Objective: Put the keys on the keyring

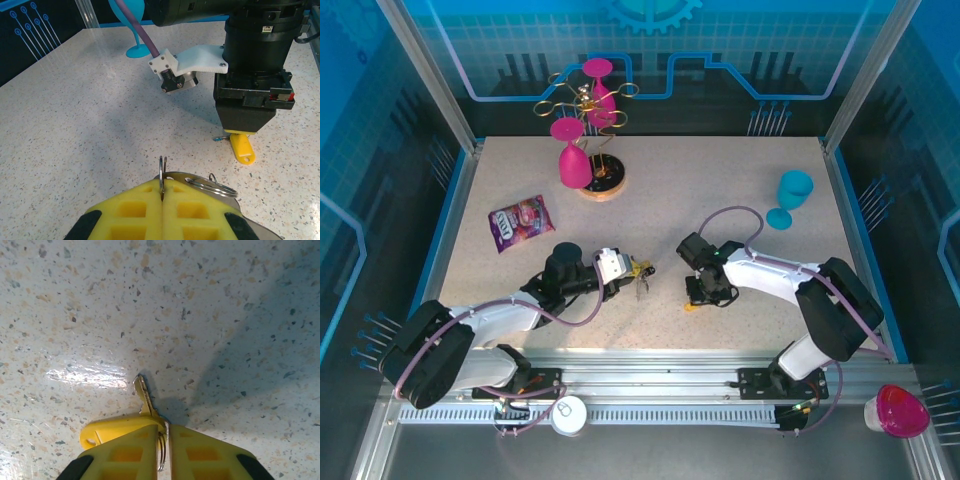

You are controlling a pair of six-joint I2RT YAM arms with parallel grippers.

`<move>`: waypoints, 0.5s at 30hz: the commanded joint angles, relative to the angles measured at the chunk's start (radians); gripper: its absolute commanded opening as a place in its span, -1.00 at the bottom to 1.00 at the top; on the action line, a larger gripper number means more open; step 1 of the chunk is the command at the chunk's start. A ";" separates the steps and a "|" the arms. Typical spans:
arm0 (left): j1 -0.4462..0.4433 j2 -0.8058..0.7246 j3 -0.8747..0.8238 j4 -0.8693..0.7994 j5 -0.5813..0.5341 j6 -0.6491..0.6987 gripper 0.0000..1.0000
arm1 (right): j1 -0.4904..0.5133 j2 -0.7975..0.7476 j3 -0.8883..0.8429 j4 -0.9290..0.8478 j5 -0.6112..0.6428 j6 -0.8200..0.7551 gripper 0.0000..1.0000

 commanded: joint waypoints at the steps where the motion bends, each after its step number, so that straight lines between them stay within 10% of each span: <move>1: -0.008 -0.008 0.010 -0.013 0.027 0.003 -1.00 | 0.013 0.012 0.021 -0.031 -0.006 -0.003 -0.76; 15: -0.009 -0.011 0.014 -0.020 0.027 0.008 -1.00 | 0.017 0.022 0.020 -0.052 -0.022 -0.013 -0.75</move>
